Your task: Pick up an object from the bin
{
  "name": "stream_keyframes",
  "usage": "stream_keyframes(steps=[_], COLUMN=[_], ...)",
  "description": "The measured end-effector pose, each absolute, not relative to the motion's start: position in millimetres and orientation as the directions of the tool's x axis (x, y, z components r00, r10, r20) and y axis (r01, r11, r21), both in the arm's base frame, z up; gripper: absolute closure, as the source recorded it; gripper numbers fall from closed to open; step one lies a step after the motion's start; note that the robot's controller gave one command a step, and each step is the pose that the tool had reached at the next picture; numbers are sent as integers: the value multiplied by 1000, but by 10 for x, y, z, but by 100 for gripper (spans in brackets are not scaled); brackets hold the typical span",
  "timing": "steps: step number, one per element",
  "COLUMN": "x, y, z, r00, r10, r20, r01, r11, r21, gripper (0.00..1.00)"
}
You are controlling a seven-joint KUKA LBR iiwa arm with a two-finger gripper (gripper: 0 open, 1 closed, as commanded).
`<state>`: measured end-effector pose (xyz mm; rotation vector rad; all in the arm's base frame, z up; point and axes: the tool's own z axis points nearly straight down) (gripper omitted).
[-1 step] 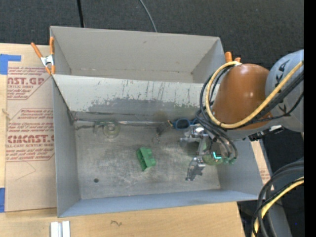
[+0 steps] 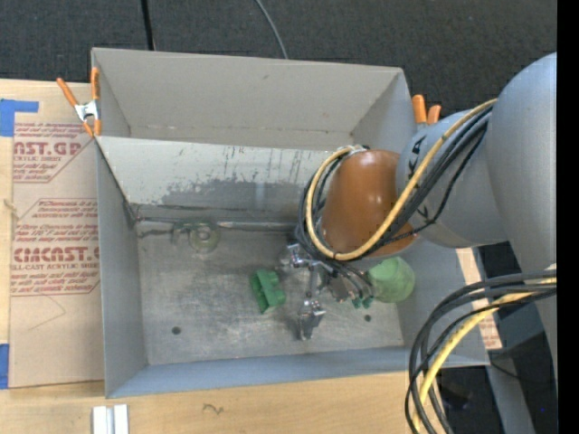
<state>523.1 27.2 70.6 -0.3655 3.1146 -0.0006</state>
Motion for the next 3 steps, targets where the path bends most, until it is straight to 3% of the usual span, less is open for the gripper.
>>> stream_keyframes(steps=[1, 2, 3], x=[5619, 5613, 5511], y=[691, 683, 753], z=[723, 745, 2248], r00=[-977, -978, -853], r10=[-212, -210, -522], r20=[1, -1, -8], r01=[-212, -210, -522], r11=[977, 978, 853], r21=[-2, 0, -3], gripper=[0, 100, 100])
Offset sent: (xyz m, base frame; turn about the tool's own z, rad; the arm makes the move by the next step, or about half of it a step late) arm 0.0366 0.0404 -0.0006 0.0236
